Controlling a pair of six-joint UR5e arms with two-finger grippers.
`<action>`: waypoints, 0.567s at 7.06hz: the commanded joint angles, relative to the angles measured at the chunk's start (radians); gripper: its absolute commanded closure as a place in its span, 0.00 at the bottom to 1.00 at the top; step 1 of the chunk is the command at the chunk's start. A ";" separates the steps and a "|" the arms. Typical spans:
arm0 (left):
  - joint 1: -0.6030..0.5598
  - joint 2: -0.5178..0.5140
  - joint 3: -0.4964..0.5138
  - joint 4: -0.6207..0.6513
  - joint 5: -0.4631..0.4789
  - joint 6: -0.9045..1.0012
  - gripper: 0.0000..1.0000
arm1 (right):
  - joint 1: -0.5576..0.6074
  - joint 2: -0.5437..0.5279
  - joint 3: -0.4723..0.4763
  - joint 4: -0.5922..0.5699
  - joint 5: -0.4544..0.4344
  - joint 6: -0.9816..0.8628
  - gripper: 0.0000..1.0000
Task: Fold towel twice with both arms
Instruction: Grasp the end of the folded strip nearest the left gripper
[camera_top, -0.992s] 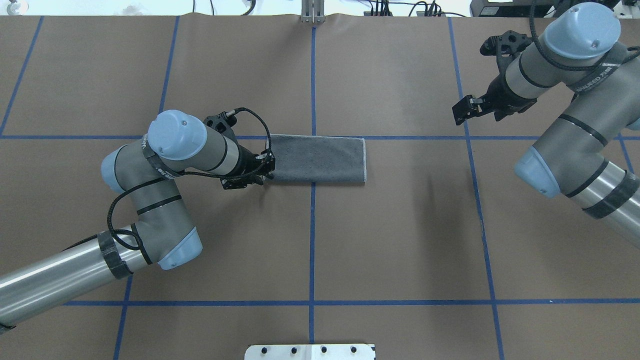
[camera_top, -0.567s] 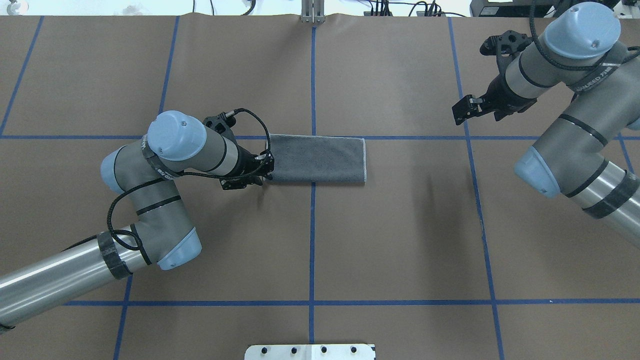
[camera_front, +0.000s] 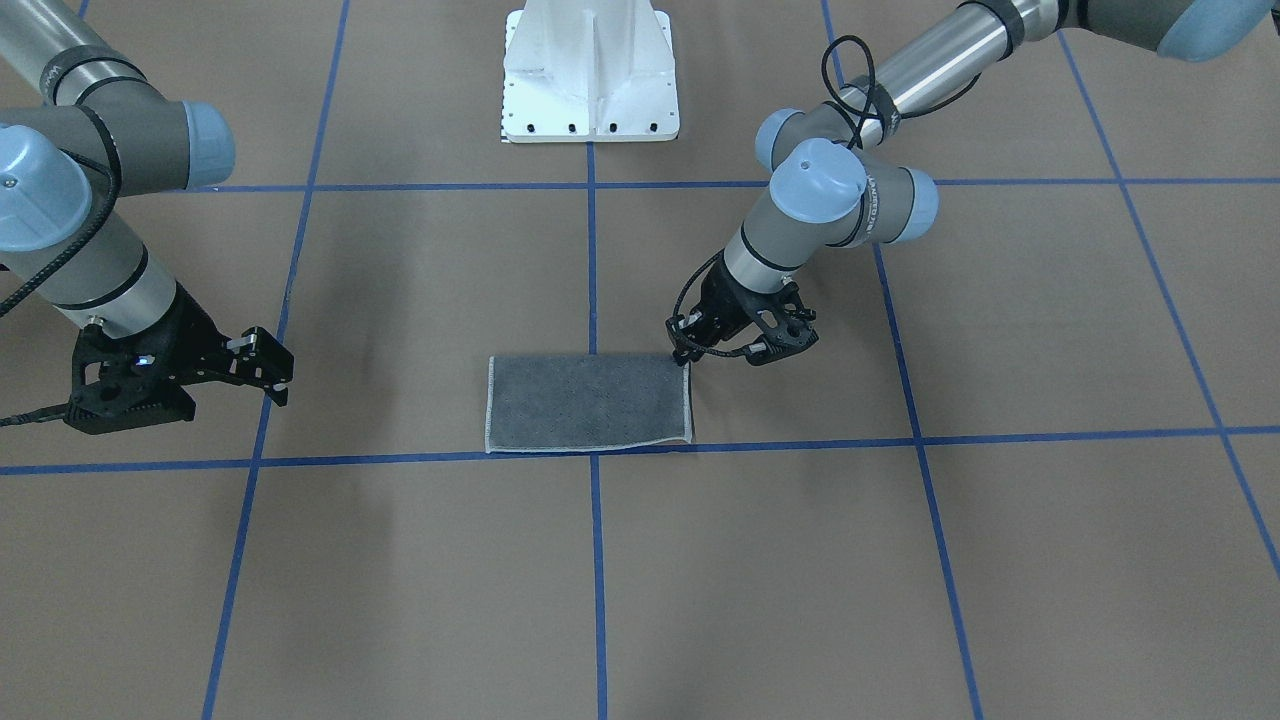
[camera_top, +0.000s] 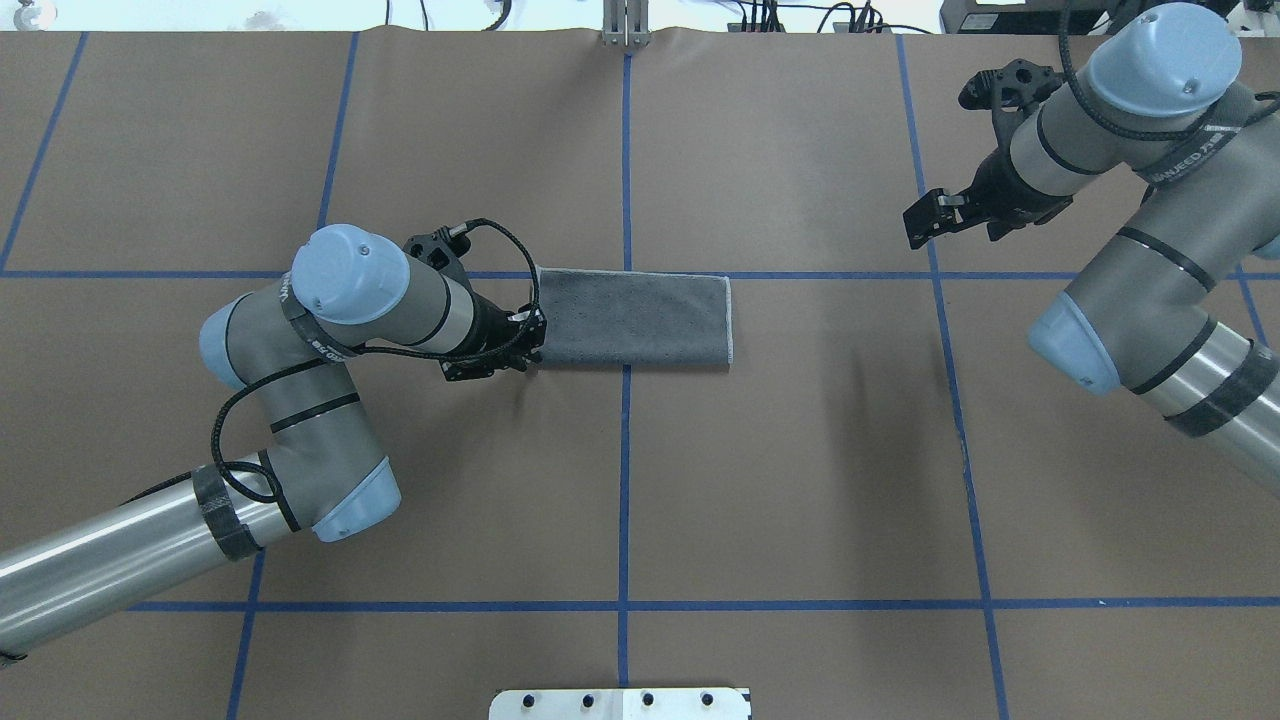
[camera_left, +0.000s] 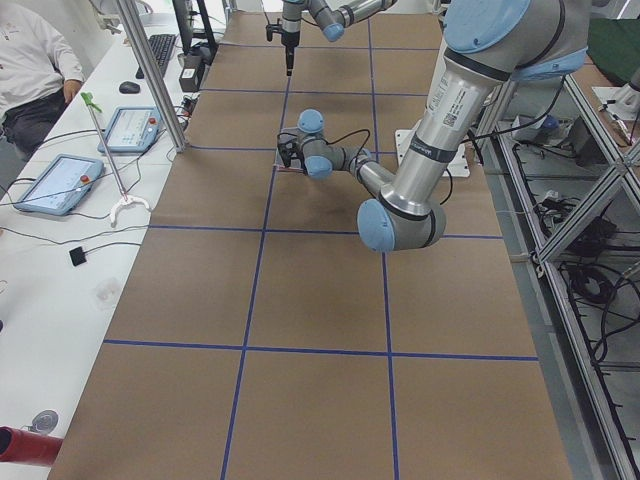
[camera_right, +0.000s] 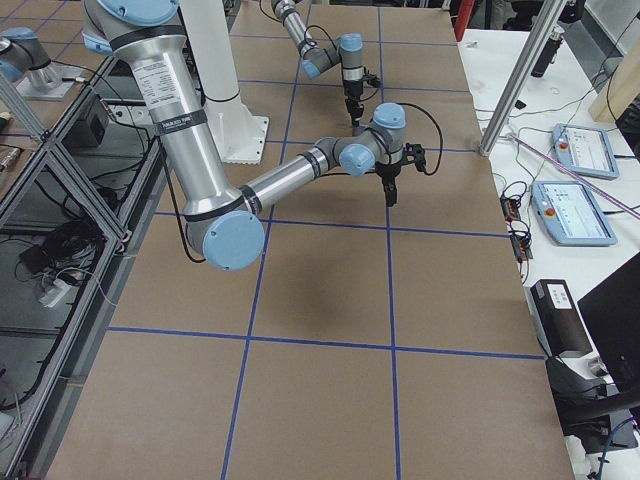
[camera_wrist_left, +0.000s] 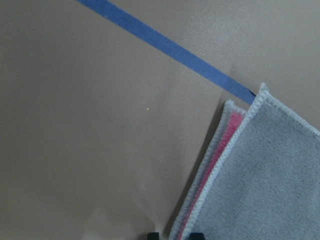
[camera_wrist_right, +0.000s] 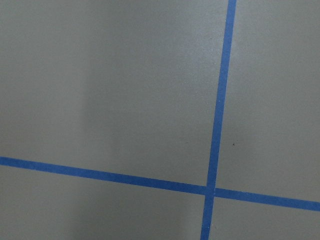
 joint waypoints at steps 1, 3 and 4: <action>0.003 -0.001 0.002 0.000 0.000 0.000 0.71 | 0.000 -0.001 -0.001 0.000 -0.002 0.000 0.01; 0.003 -0.003 0.002 -0.002 0.000 0.000 0.67 | 0.000 -0.001 -0.001 0.000 -0.002 0.000 0.01; 0.004 -0.003 0.003 -0.002 0.000 0.000 0.63 | 0.000 -0.001 -0.001 0.000 -0.002 -0.002 0.01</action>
